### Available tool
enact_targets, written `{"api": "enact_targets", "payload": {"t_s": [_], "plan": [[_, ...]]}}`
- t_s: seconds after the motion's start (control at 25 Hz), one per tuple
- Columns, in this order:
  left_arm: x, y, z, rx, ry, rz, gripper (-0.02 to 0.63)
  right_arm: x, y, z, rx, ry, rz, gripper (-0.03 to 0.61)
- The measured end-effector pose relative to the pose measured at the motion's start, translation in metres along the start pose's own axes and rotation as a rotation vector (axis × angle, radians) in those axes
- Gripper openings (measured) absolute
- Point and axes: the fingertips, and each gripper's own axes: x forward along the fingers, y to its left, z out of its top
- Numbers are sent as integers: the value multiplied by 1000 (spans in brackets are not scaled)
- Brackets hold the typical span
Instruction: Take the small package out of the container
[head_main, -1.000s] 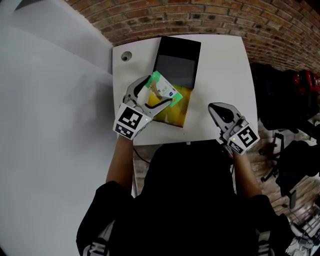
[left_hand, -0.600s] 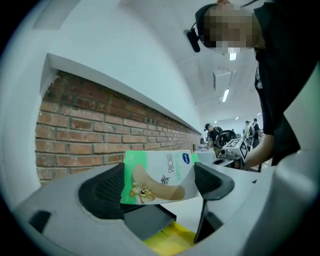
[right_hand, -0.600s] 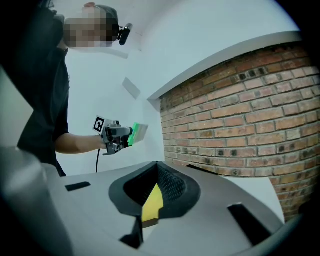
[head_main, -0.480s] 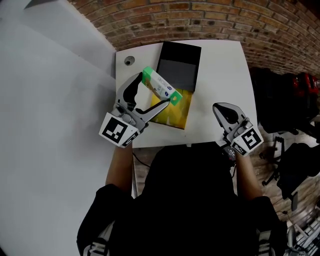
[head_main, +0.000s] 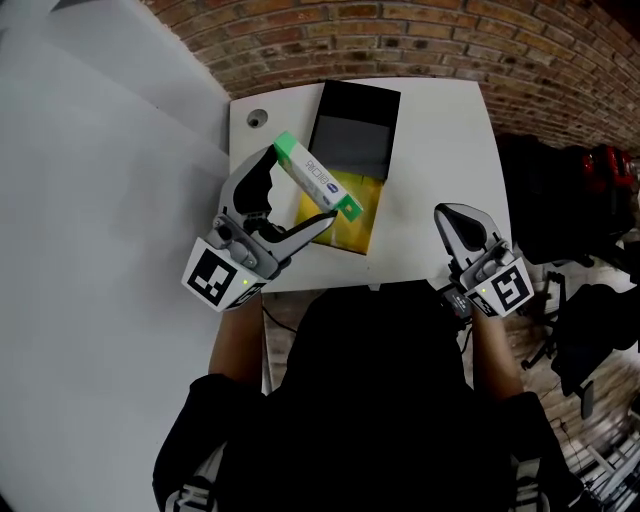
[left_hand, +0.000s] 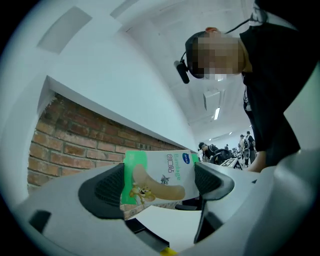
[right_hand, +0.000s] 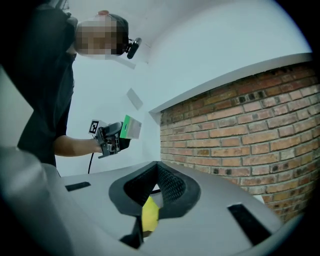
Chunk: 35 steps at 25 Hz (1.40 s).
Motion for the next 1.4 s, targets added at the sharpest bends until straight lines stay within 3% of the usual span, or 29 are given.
{"api": "enact_targets", "payload": {"t_s": [0.24, 0.6, 1.4], "plan": [[-5, -17, 21, -59, -121, -93, 446, -8, -3, 13, -13, -31, -23, 6], [-6, -51, 11, -192, -169, -272, 445, -25, -6, 12, -51, -40, -55, 6], [1, -60, -15, -235, -126, -318, 445, -26, 1, 6, -32, -33, -28, 6]]}}
